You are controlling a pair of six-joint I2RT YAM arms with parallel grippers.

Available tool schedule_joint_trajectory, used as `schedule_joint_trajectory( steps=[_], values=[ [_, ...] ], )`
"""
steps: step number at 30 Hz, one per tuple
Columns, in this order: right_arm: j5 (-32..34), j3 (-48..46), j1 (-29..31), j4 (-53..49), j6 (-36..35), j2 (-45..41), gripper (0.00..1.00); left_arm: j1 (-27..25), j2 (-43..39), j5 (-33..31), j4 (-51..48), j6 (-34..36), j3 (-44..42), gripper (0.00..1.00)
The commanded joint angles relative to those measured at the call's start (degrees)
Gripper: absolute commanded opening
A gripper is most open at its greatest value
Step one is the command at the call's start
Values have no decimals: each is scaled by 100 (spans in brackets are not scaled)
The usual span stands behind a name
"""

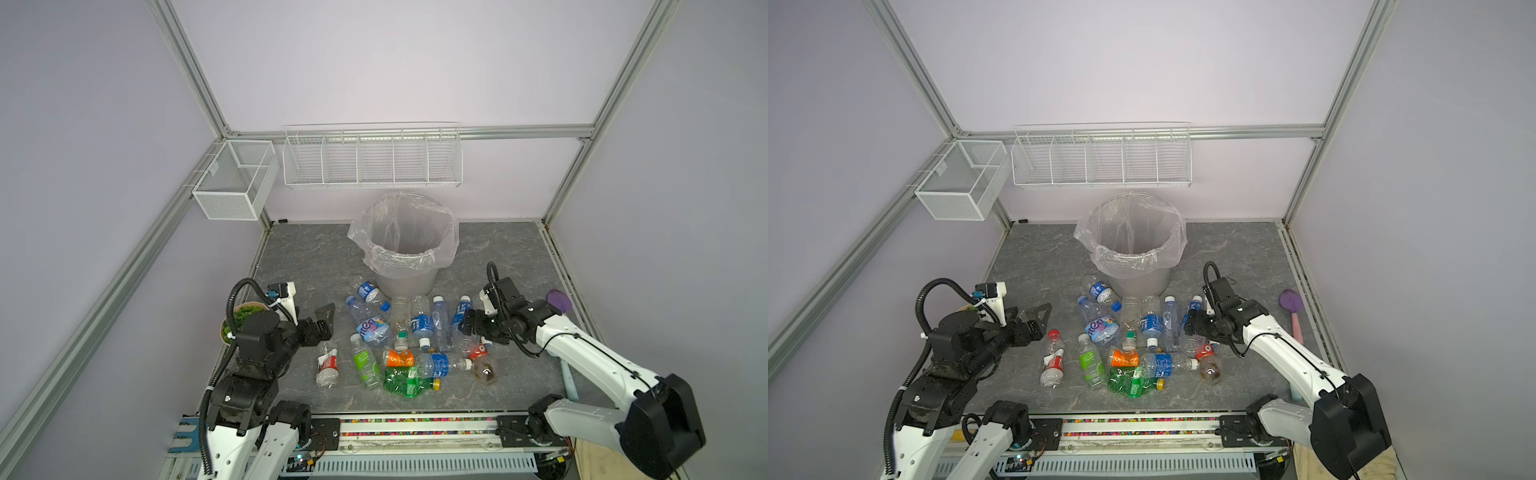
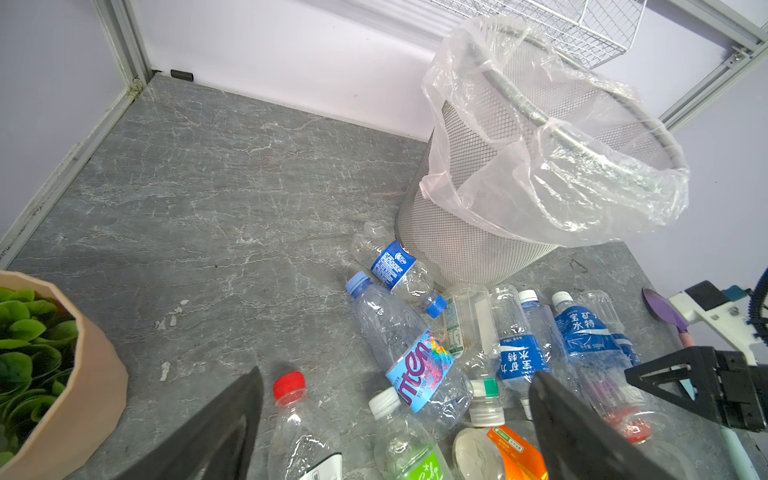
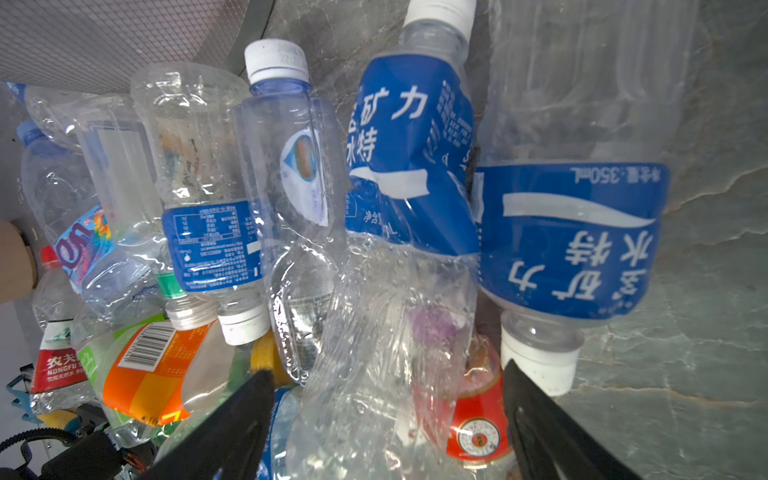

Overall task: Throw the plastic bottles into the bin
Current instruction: 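Raise both arms and move the right gripper over the blue-labelled bottles, then lower the right gripper and close it on a blue-labelled bottle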

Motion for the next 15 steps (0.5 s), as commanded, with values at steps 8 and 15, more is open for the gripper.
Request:
schedule_joint_trajectory(
  steps=[8,15],
  values=[
    [-68,44,74,392,145,597,82,-26,34,-1,-85,45,-42,99],
    [-26,126,154,491,184,746,78,-26,44,-13,-81,51,-46,99]
  ],
)
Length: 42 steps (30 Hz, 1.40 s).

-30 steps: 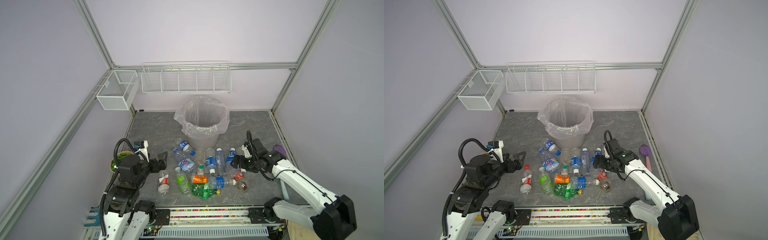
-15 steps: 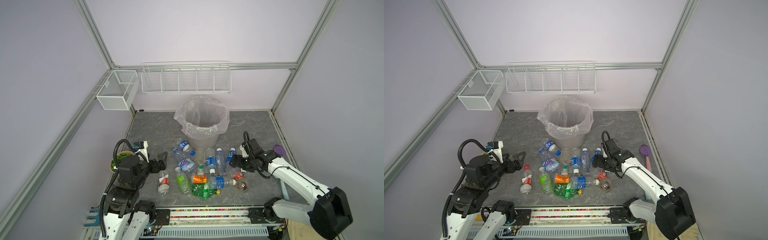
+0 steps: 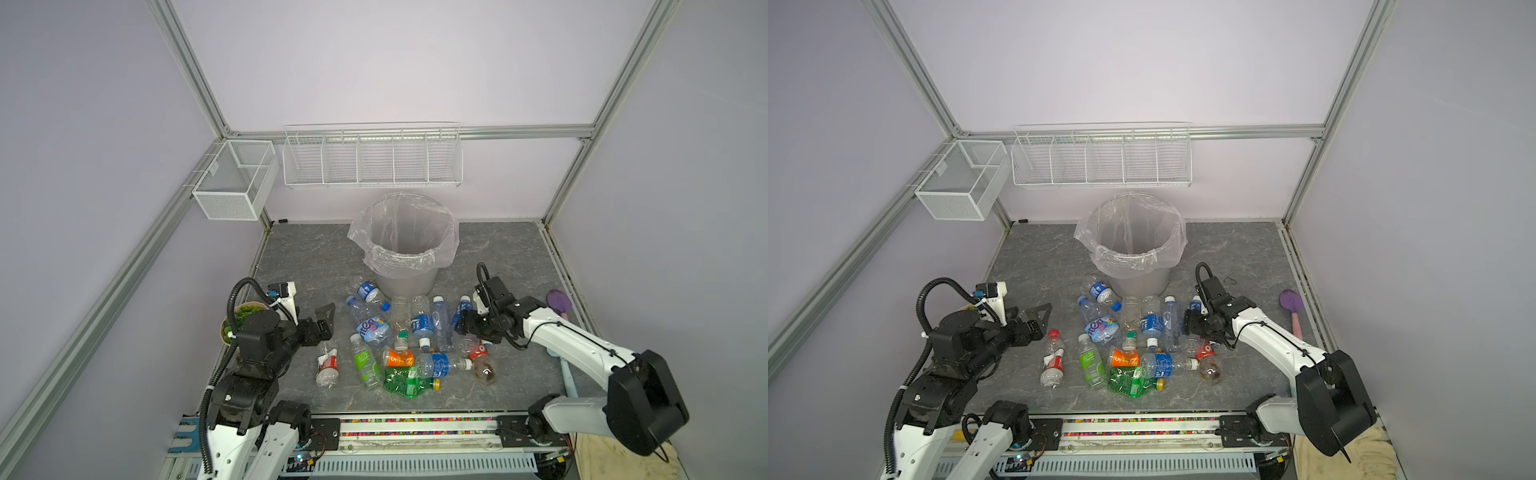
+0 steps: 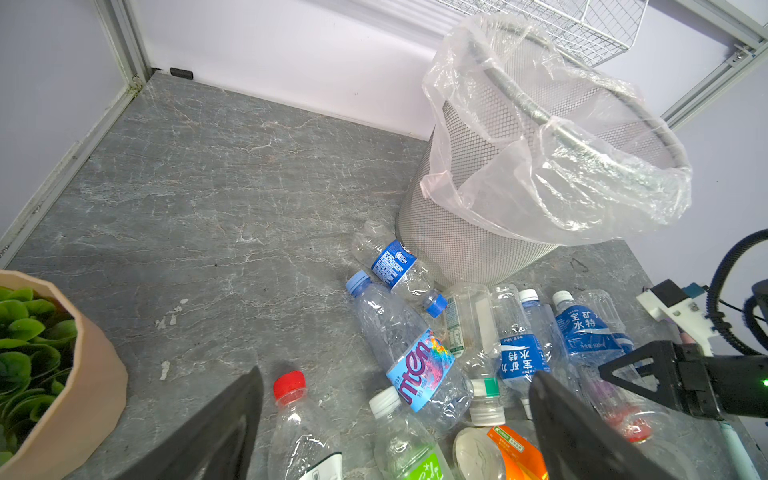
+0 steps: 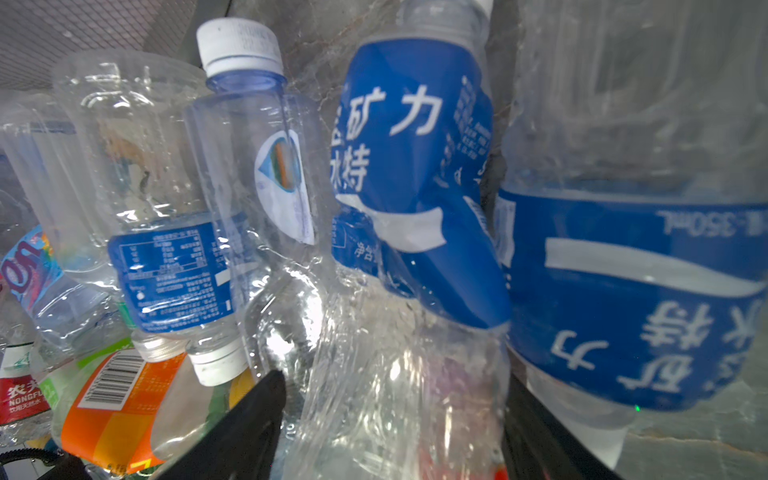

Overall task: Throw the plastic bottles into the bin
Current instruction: 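Lower the right gripper and close it on a blue-labelled bottle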

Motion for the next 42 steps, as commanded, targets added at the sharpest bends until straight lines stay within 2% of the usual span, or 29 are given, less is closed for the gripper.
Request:
schedule_joint_trajectory(
  steps=[1,9,18,22,31,42],
  values=[
    [0,113,70,122,127,157,77,-26,31,-8,-76,48,-42,99],
    [69,219,167,201,169,389,70,-25,23,-8,-76,51,-51,99],
    [175,310,271,151,254,426,56,-26,25,-24,-85,42,-51,99],
    [246,335,284,48,250,392,46,-26,15,-56,-81,43,-50,99],
    [412,360,294,-120,223,232,33,-26,7,-77,-85,43,-49,99],
    [621,630,365,-383,204,-128,25,-26,13,-64,-85,40,-58,99]
  ],
)
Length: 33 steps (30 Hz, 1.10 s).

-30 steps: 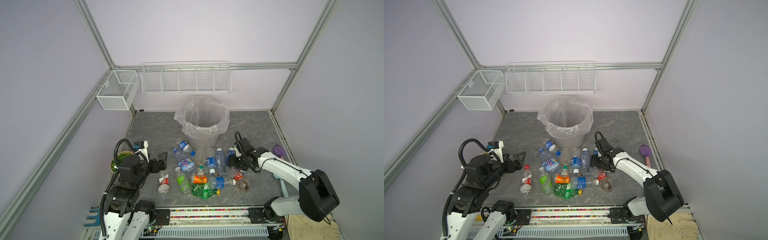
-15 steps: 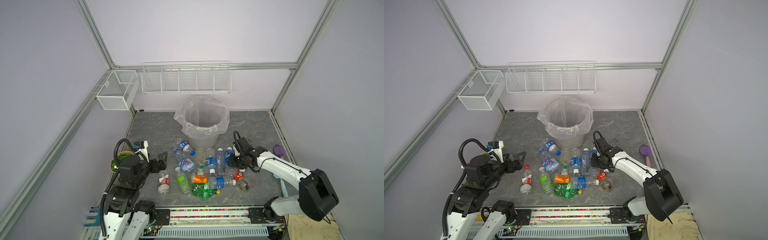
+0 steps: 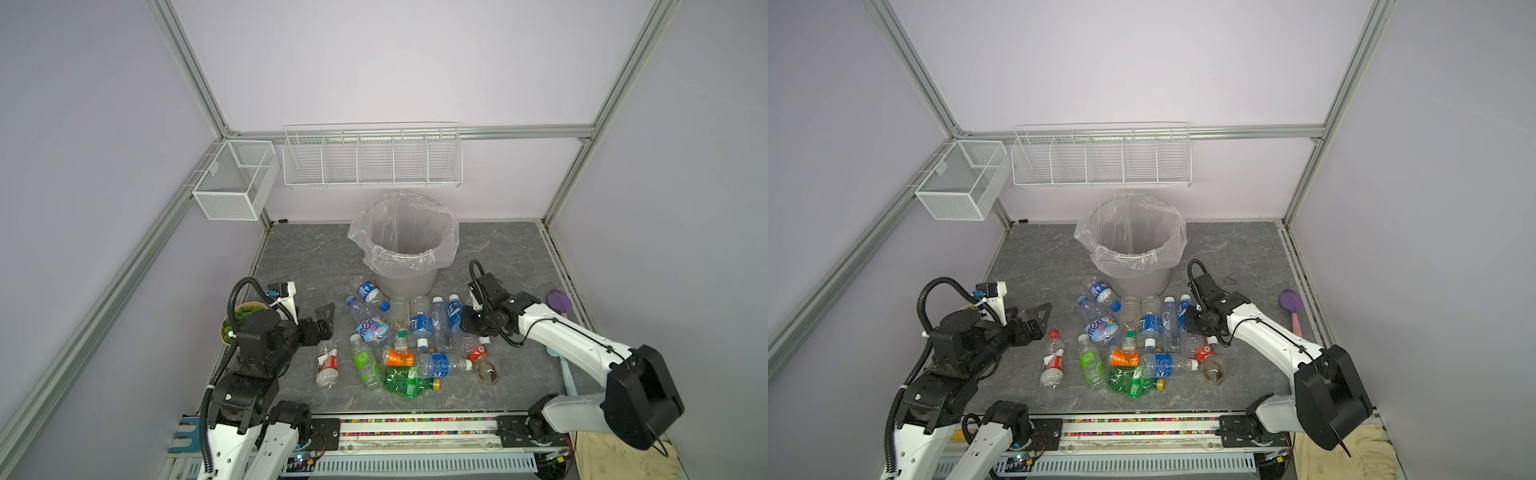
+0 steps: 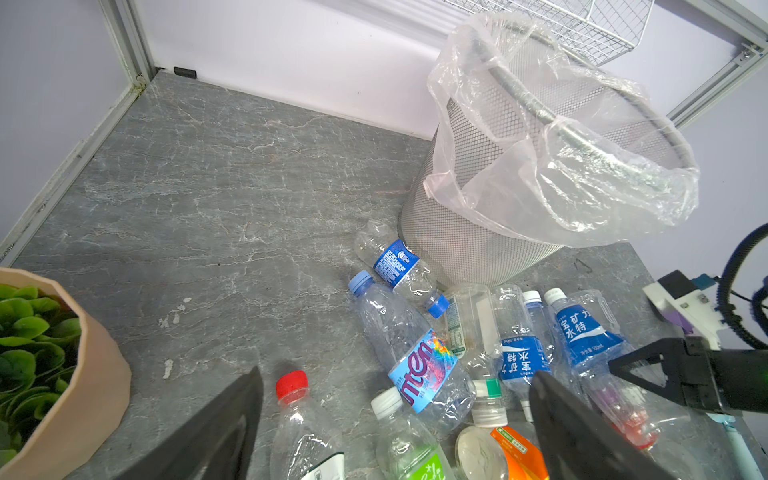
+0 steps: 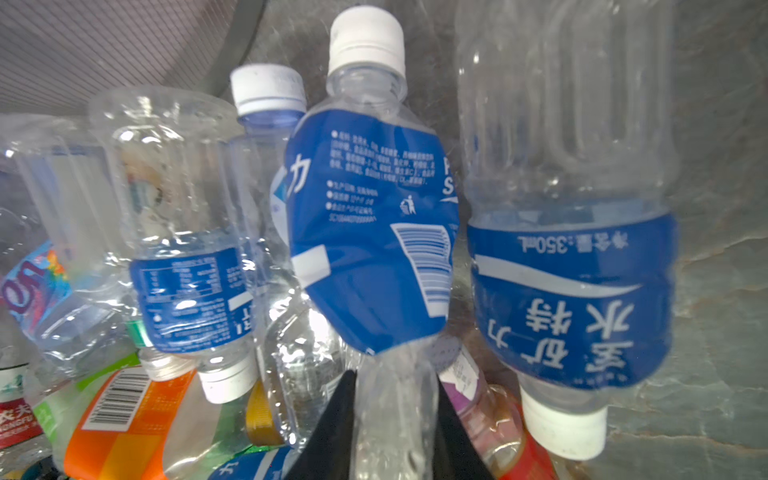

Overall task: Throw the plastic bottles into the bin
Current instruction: 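Lower the right gripper and close it on a blue-labelled bottle, then lift the blue-labelled bottle with the right gripper toward the bin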

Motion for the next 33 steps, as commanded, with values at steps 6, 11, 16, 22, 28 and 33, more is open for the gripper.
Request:
schedule_joint_trajectory(
  steps=[6,11,16,22,28,33],
  values=[
    [264,334,89,-385,-36,-455,21,-26,15,-11,-78,44,-57,99],
    [353,477,90,-523,-75,-689,20,-33,7,0,-76,42,-57,99],
    [521,661,93,-693,-85,-1009,20,-34,21,13,-76,43,-64,99],
    [524,908,96,-786,-155,-1240,20,-39,38,37,-67,43,-65,99],
    [617,1076,96,-840,-255,-1417,19,-65,42,53,-67,42,-65,99],
    [578,1228,94,-846,-378,-1419,19,-81,58,48,-68,42,-65,99]
  ],
)
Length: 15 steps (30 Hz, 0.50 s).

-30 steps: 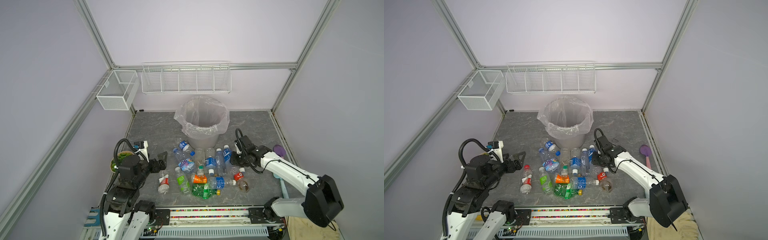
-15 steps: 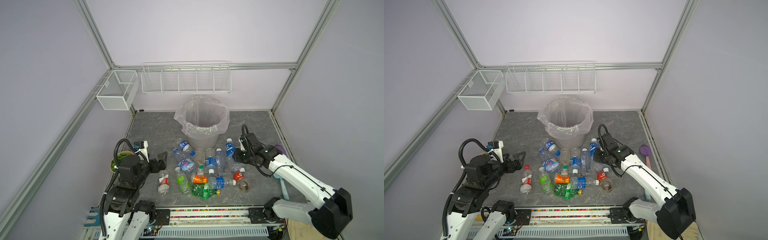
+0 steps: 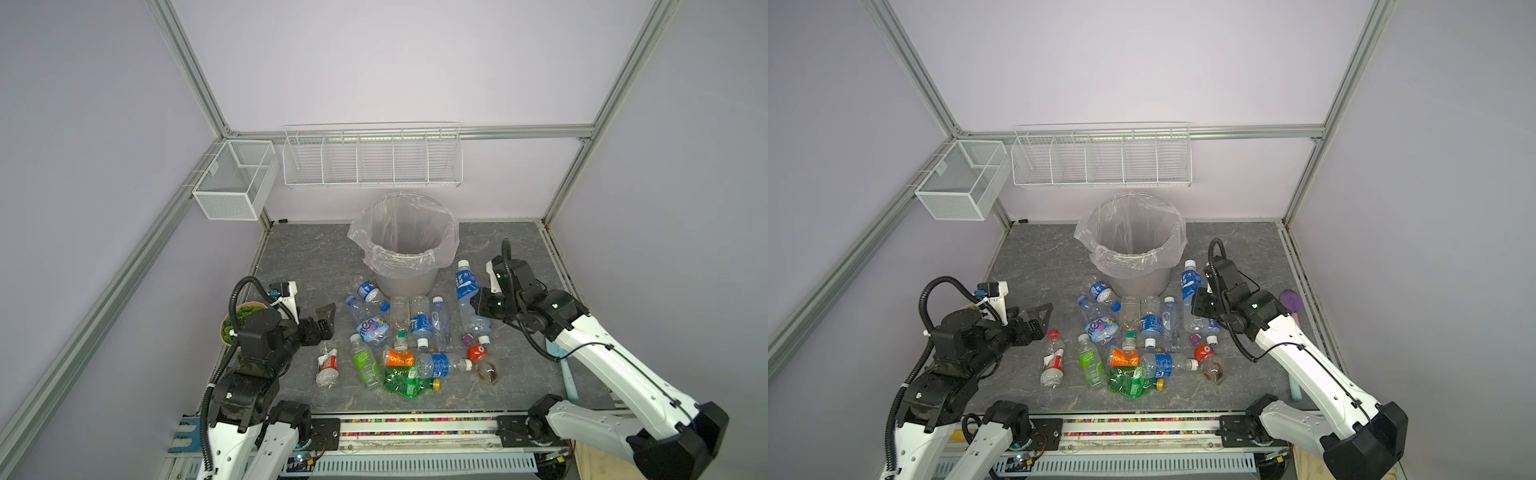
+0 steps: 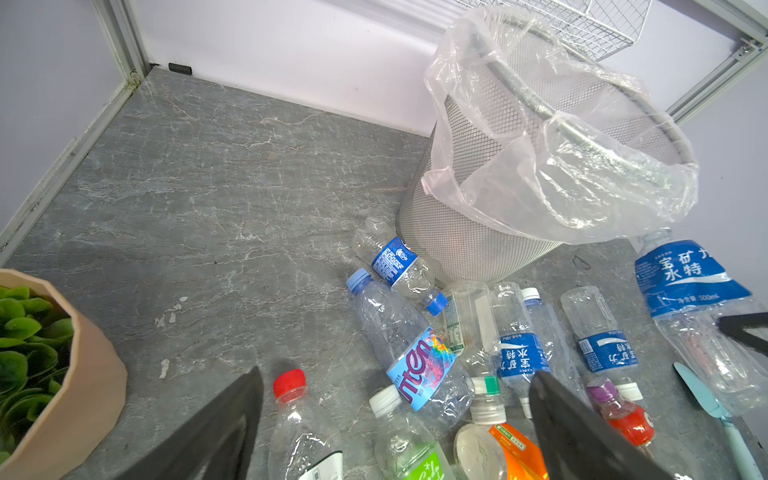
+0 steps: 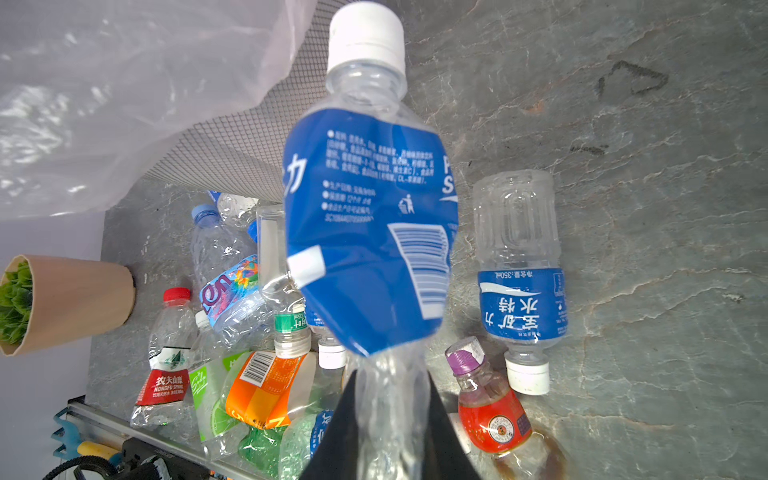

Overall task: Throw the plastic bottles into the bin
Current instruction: 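Lift the blue-labelled bottle with the right gripper toward the bin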

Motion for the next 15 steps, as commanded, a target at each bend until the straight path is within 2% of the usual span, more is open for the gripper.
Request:
schedule_joint_trajectory(
  steps=[1,15],
  values=[
    [44,223,22,-101,-145,-45,19,-48,27,35,-67,42,-60,99],
    [317,489,24,-169,-186,-25,16,-50,114,61,-59,42,-59,99]
  ],
)
